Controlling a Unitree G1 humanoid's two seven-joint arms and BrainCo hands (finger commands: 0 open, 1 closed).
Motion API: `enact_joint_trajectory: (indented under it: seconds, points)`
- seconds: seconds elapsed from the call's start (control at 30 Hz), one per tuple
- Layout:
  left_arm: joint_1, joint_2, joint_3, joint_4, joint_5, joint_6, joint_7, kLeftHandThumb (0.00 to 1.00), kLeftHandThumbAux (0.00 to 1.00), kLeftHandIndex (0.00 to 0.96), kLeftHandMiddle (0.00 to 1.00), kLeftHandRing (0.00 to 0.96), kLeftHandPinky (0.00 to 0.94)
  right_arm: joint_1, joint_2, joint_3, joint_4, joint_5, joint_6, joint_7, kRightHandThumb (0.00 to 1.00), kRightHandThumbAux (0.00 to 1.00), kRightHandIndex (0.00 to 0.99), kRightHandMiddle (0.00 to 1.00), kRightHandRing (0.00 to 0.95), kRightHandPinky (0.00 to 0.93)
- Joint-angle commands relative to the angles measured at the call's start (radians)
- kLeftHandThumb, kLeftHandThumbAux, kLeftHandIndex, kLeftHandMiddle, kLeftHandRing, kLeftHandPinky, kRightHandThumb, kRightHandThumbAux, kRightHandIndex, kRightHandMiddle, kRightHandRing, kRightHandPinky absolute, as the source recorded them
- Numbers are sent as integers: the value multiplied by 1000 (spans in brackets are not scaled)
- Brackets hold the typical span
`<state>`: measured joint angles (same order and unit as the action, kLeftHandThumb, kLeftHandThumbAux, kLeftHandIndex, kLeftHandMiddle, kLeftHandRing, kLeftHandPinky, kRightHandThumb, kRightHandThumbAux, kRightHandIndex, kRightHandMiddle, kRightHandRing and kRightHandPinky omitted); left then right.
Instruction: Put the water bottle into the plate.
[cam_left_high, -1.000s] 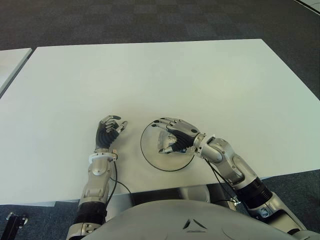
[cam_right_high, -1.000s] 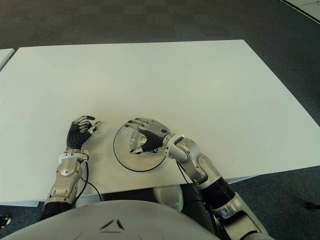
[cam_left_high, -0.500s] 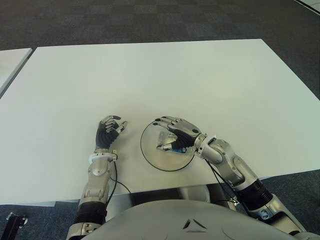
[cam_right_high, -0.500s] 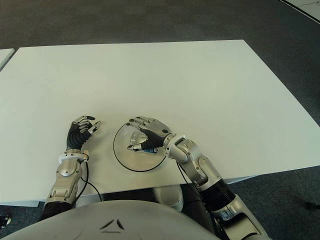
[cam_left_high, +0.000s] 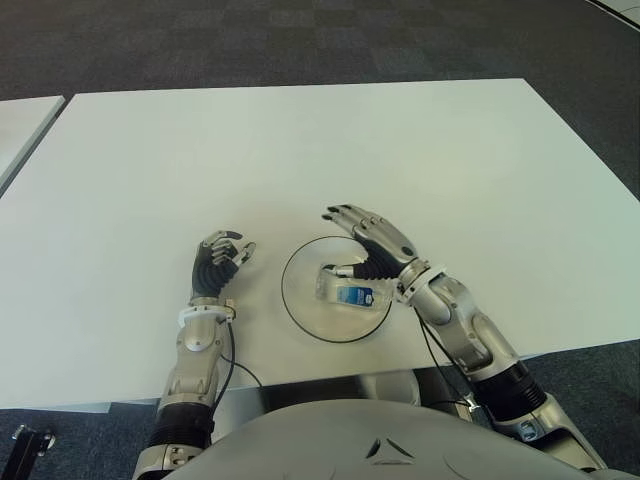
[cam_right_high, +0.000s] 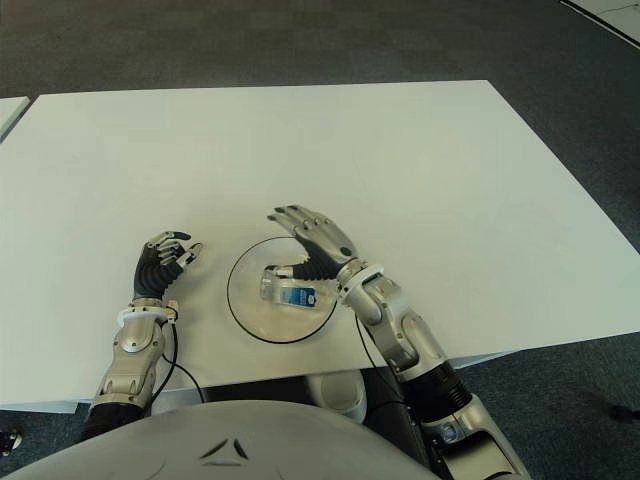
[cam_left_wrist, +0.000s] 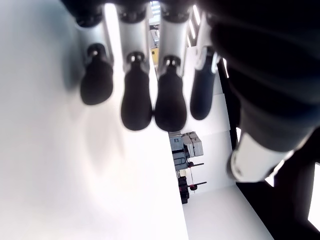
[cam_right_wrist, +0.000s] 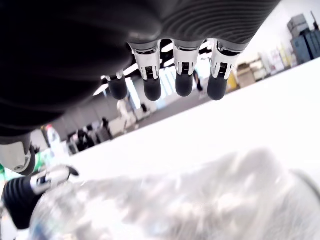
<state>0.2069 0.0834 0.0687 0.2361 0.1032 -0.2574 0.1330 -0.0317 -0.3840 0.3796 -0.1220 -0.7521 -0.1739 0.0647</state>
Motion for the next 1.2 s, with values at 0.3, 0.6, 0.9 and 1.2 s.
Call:
enact_joint_trajectory:
  seconds: [0.3,0.6,0.9,1.2]
  points:
    - [29,-3,-7,6,33,67,17,707,716,437,719,691,679,26,121,-121,90,142,55,-139,80,482,0,0,0,0]
    - [37,-9,-7,-8,36,72,24,708,715,438,721,693,684,-1,157,-172,202,137,71,-271,164,567,0,0,0,88]
    - [35,-12,-5,-10,31,75,23,709,713,438,716,688,670,-47,197,-213,383,157,12,-463,276,677,0,0,26,167]
    - [30,-9,-3,-1,32,80,23,708,714,438,726,698,705,-47,249,-242,406,200,59,-522,427,745,99,100,133,253]
